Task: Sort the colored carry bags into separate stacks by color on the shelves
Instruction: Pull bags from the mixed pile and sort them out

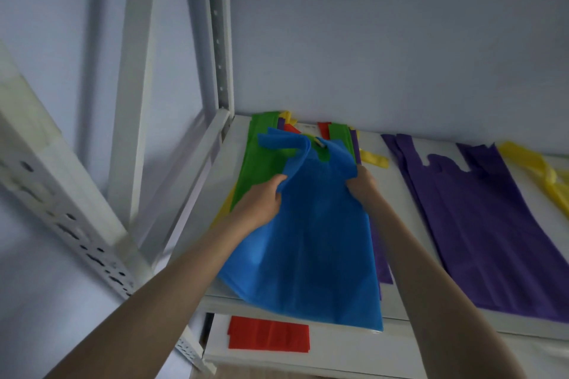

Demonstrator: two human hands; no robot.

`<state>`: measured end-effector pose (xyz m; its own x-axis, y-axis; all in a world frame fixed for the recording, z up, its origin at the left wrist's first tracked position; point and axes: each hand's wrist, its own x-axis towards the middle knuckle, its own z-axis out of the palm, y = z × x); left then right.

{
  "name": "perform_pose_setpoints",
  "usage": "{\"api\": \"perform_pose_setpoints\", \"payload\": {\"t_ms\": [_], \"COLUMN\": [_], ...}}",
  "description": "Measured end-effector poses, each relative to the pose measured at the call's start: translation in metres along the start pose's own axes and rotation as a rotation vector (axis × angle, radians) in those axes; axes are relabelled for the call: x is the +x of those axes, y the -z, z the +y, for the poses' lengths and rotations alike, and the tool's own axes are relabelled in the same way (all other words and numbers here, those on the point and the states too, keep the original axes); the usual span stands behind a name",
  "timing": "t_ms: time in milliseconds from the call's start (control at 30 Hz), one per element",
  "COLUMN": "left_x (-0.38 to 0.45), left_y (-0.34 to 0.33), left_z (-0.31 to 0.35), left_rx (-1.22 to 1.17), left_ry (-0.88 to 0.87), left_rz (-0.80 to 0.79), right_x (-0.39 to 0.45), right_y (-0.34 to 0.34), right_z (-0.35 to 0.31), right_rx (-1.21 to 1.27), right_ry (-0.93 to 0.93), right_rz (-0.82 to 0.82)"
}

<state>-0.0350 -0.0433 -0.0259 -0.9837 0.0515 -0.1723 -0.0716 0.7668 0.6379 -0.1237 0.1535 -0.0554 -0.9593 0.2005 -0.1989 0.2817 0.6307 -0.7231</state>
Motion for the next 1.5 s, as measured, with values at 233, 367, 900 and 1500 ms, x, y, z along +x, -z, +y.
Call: {"api": "perform_pose_setpoints", "payload": {"t_ms": [233, 367, 900, 1500], "left_x": [-0.006, -0.01, -0.044, -0.023], "left_y": [-0.002, -0.012, -0.106, -0.231], "left_z": [0.005, 0.019, 0.146, 0.329], "left_rx": [0.027, 0.044, -0.144, -0.157], "left_ry": [0.144, 0.156, 0.134, 0.03], "left_rz": [0.024, 0.018, 0.067, 0.127], "right_x": [-0.016, -0.029, -0.049, 0.009], "right_y": [0.016, 0.025, 0.147, 0.346], "right_z": [0.012, 0.02, 0.095, 0.225], "right_rx": [-0.032, -0.03, -0.149, -0.126], "right_ry": [-0.044, -0.05, 0.075, 0.147], "right_rz": [-0.004, 0.002, 0.034, 0.156]}}
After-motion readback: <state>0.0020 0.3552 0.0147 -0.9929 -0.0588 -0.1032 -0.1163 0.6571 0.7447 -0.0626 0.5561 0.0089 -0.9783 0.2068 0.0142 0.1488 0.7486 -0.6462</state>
